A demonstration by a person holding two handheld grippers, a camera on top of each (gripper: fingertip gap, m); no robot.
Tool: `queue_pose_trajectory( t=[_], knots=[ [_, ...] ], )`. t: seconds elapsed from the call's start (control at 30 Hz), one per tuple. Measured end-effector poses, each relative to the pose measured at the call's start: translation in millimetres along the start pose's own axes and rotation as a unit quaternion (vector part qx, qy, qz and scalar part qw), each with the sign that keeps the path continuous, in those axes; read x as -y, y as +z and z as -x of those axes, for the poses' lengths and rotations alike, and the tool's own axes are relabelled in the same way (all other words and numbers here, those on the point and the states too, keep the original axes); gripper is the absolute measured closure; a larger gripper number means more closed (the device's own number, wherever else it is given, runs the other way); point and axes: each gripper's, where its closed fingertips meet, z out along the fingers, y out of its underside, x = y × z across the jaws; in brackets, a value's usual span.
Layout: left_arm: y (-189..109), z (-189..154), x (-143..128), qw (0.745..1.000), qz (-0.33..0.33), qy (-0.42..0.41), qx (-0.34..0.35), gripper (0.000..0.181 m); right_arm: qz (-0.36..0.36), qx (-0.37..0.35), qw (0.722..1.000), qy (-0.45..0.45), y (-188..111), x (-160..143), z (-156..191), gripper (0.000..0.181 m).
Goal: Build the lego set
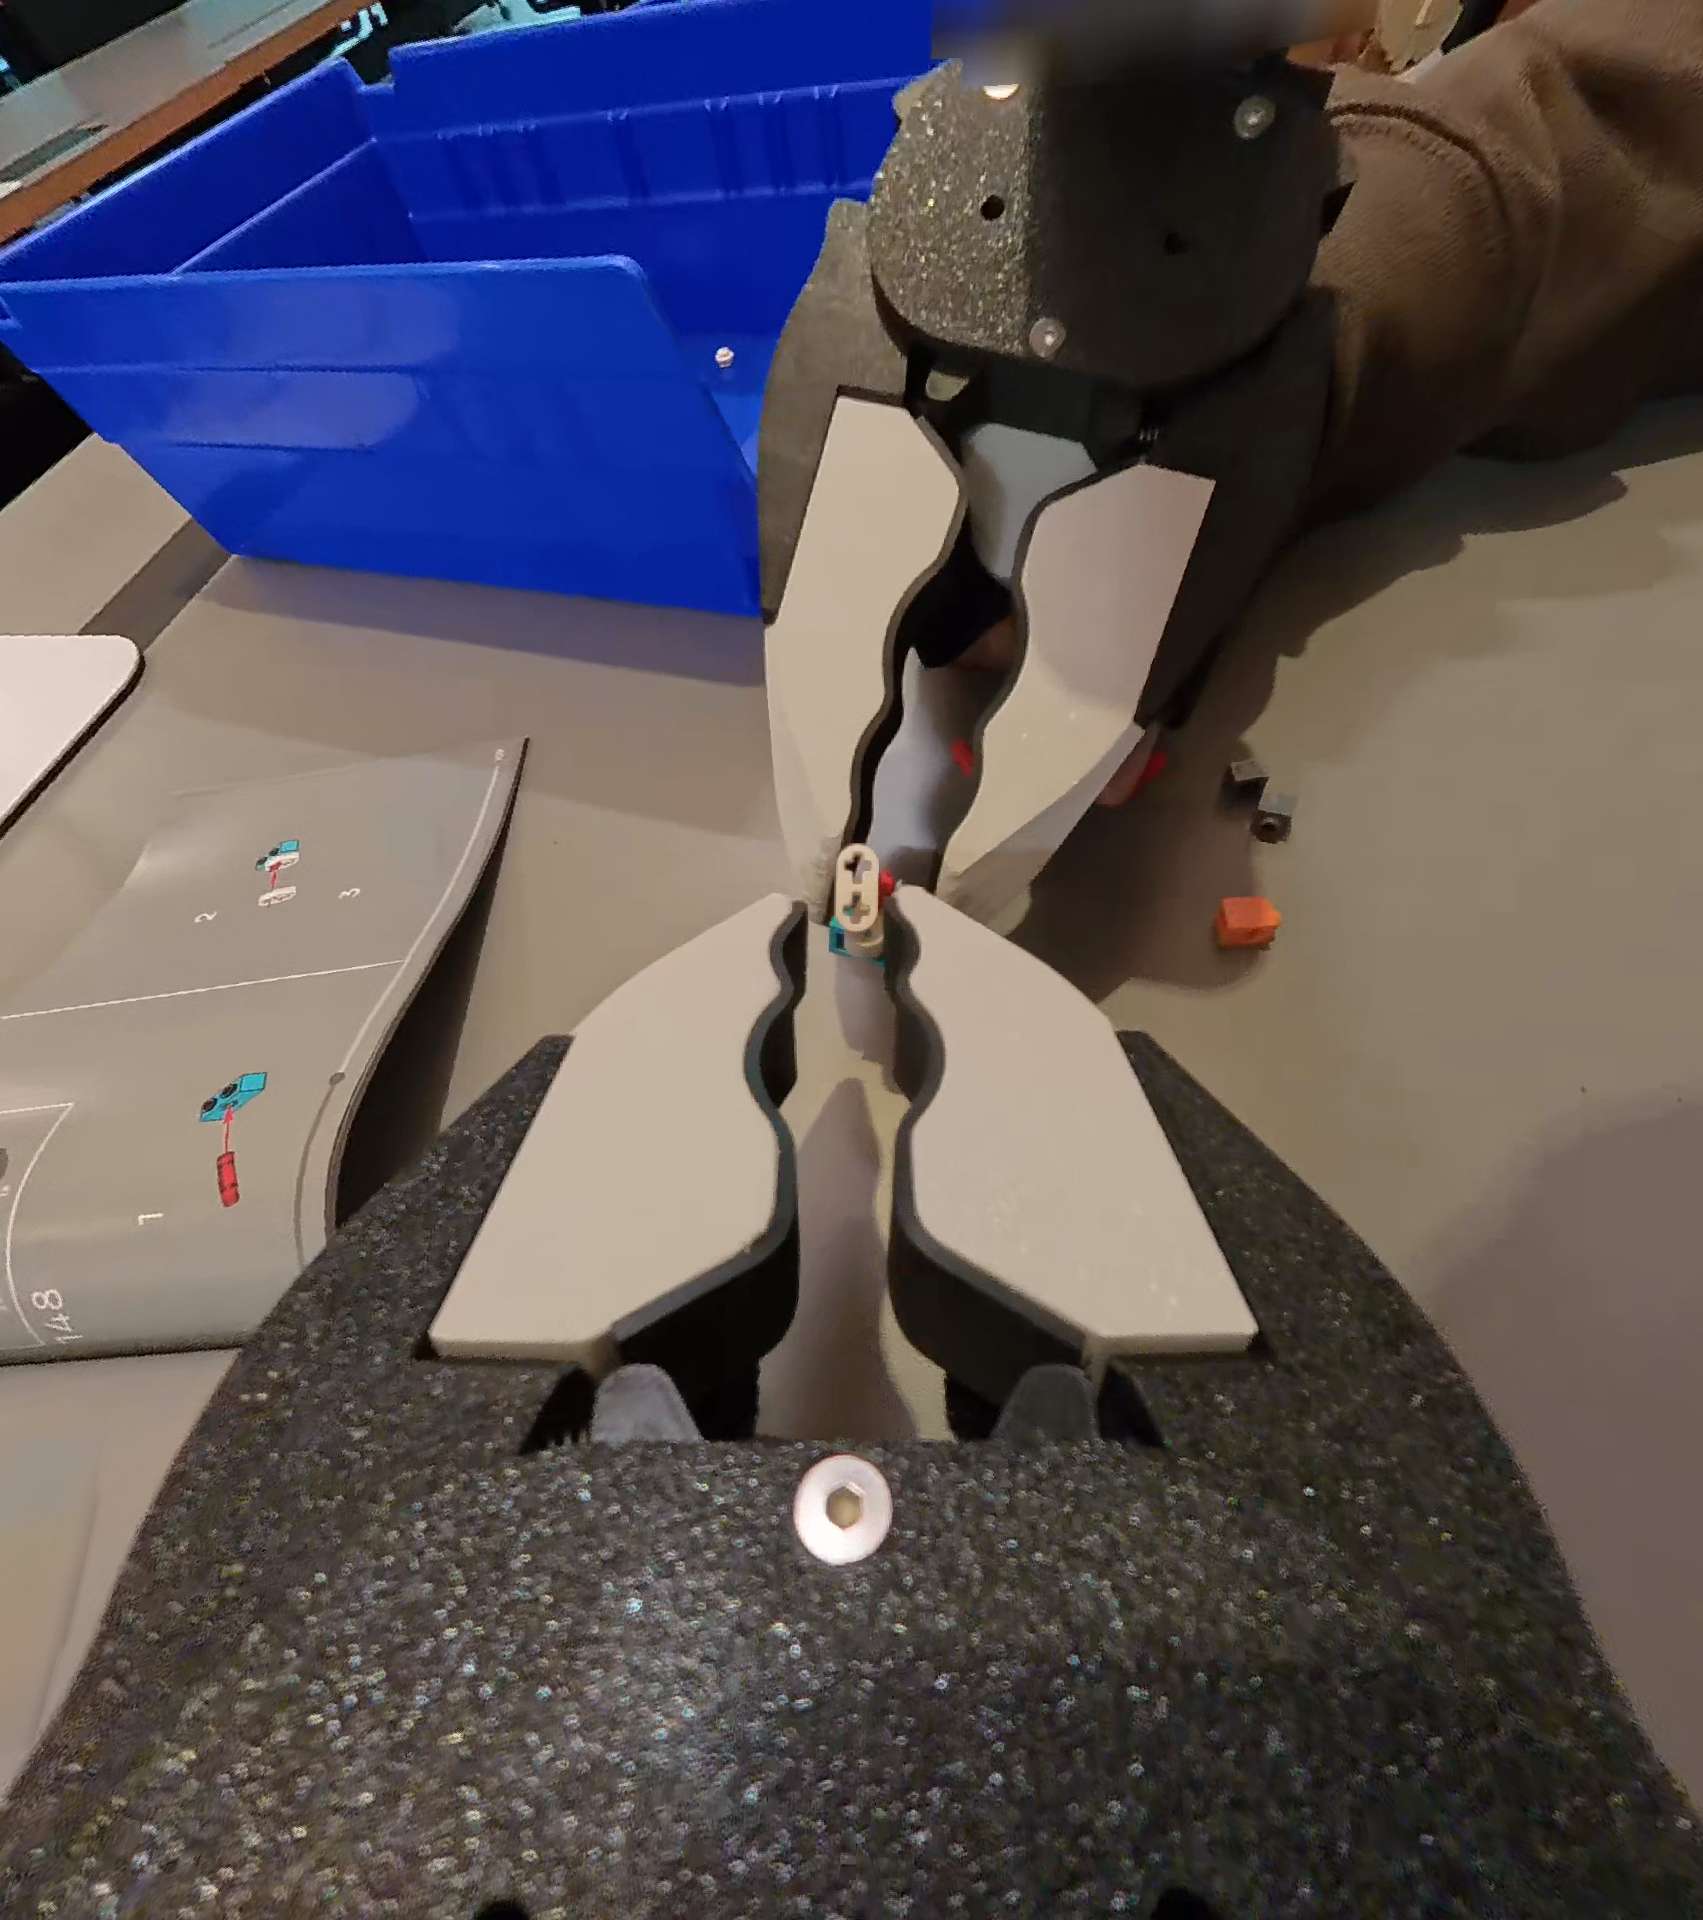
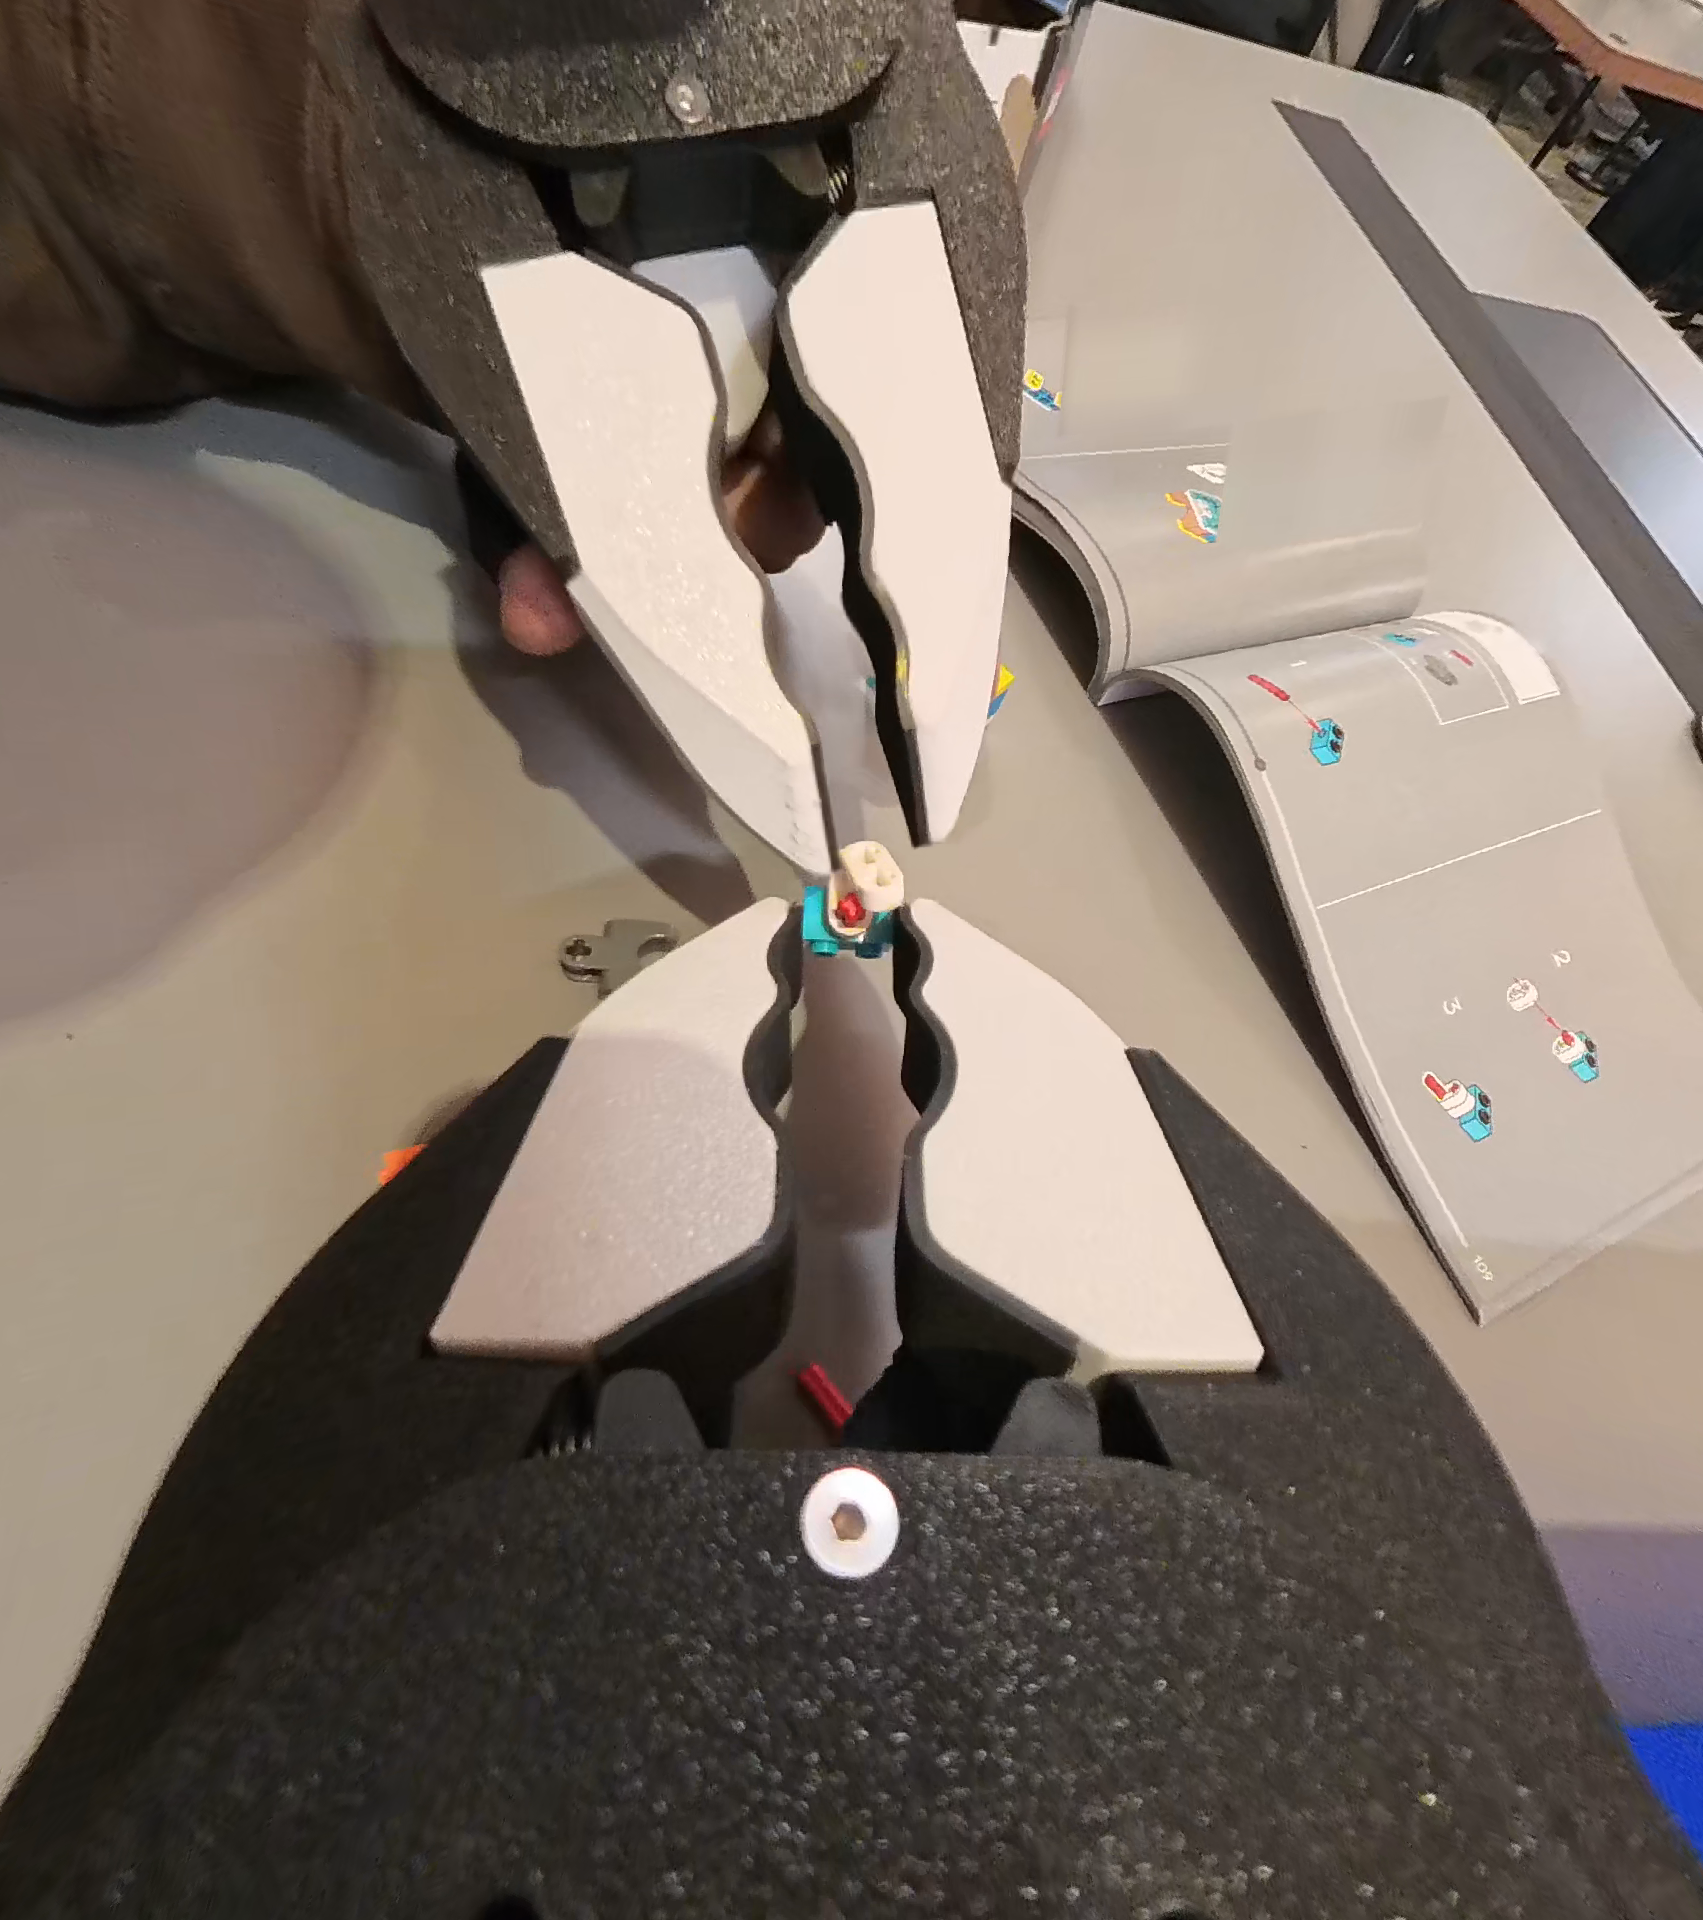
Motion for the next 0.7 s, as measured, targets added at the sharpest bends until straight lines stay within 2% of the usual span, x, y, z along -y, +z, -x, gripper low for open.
queue_pose_trajectory(
  t=[0.1, 0.43, 0.7],
  knots=[
    [1.8, -2.1, -2.0, 1.0, 0.01, 0.017, 0.002, 0.173, 0.005, 0.002, 1.0, -0.006, 1.1, -1.0, 1.5, 0.165],
    [-1.3, -8.8, -5.9, 0.991, 0.065, 0.115, 0.016, 0.173, 0.019, 0.009, 1.0, -0.014, 3.9, -3.6, 4.6, 0.165],
    [-2.2, -8.3, -12.1, 0.984, 0.109, 0.14, 0.029, 0.172, 0.036, 0.01, 0.999, -0.028, 7.6, -6.5, 6.9, 0.165]
  ],
)
